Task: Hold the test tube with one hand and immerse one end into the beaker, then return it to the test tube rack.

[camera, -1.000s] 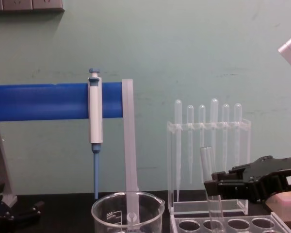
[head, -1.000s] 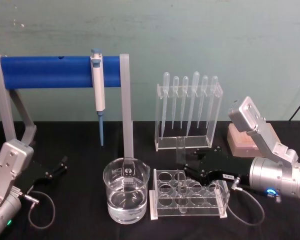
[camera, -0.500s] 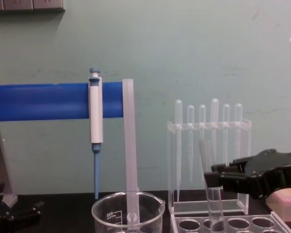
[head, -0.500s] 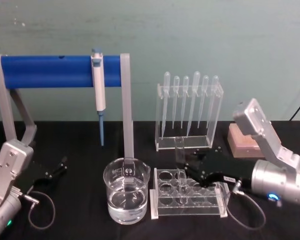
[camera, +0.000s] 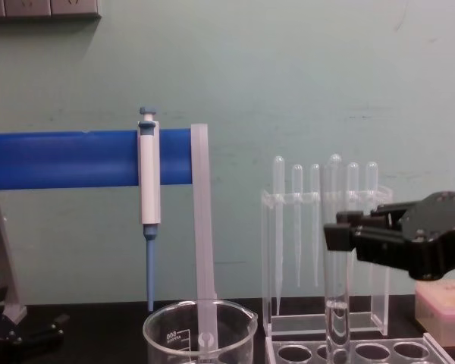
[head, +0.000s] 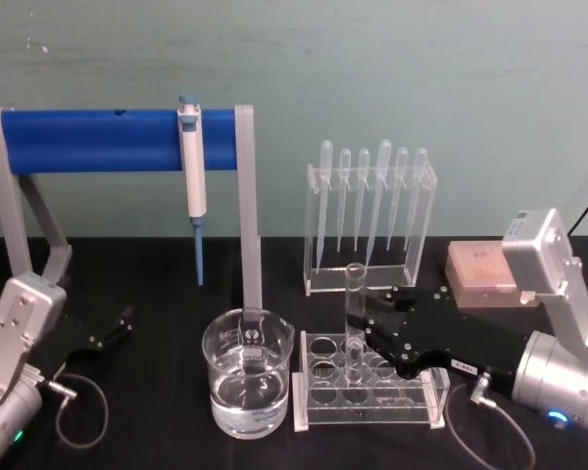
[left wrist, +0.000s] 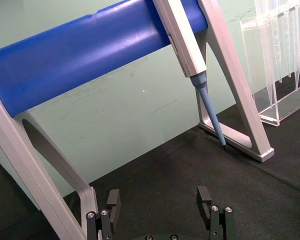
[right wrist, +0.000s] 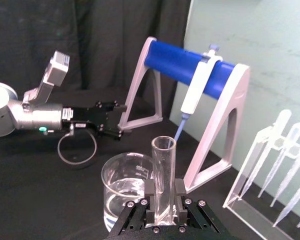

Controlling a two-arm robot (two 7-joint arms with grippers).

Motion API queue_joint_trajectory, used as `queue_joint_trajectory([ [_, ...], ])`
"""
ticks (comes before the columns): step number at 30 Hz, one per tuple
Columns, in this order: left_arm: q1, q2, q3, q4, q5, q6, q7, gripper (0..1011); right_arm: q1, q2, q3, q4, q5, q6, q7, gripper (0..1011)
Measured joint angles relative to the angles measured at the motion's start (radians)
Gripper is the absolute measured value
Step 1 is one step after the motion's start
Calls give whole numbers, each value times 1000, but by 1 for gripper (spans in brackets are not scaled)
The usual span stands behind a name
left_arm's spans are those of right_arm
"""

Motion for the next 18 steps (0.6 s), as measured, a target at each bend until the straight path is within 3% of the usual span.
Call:
queue_joint_trajectory([
  [11,0,0,0,0,0,0,0,1000,-64,-8,73,-67,-3,-29,-46,241],
  [18,0,0,0,0,0,0,0,1000,-73,-18,95,-81,-7,-31,-51,241],
])
